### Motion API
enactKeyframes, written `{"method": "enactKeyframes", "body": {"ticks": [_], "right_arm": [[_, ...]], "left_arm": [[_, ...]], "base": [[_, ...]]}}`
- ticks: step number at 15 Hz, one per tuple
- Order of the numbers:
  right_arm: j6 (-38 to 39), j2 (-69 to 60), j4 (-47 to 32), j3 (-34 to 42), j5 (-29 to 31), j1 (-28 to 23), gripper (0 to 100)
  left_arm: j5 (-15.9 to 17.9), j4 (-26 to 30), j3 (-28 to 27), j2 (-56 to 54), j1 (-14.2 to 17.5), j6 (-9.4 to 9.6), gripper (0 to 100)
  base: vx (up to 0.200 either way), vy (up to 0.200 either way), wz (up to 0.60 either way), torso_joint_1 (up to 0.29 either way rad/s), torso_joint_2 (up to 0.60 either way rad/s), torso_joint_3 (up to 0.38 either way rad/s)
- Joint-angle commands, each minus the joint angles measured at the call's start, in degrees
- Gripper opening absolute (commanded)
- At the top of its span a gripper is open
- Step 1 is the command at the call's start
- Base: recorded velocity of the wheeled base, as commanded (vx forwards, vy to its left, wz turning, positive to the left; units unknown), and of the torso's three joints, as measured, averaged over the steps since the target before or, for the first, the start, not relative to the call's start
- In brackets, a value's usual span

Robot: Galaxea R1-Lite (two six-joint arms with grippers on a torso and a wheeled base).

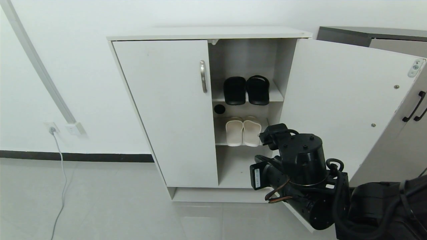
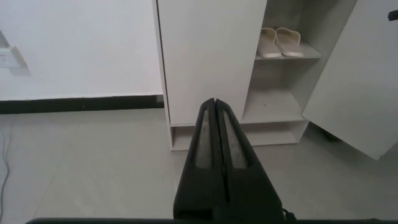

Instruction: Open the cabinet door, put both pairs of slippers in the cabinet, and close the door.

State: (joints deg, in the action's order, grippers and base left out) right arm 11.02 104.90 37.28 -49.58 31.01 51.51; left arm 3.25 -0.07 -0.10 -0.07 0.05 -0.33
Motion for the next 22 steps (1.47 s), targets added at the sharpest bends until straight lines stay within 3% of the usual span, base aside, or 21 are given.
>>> {"method": "enactKeyframes", "body": {"ticks": [1,14,22], "right_arm": [[0.05,0.48,-0.01,0.1,0.01,-0.09,0],[-0.56,0.83,-0.01,0.62,0.1,0.0,0],[-0.65,1.54,-0.01,0.71,0.1,0.0,0]], "left_arm": [[0.0,-0.01,0.01,0.07,0.04,-0.02,0],[0.0,-0.01,0.01,0.07,0.04,-0.02,0],[0.0,-0.01,0.01,0.07,0.04,-0.11,0]], "base": [[0.0,0.0,0.0,0.0,0.0,0.0],[0.0,0.0,0.0,0.0,0.0,0.0],[0.0,0.0,0.0,0.032,-0.35,-0.328]]}}
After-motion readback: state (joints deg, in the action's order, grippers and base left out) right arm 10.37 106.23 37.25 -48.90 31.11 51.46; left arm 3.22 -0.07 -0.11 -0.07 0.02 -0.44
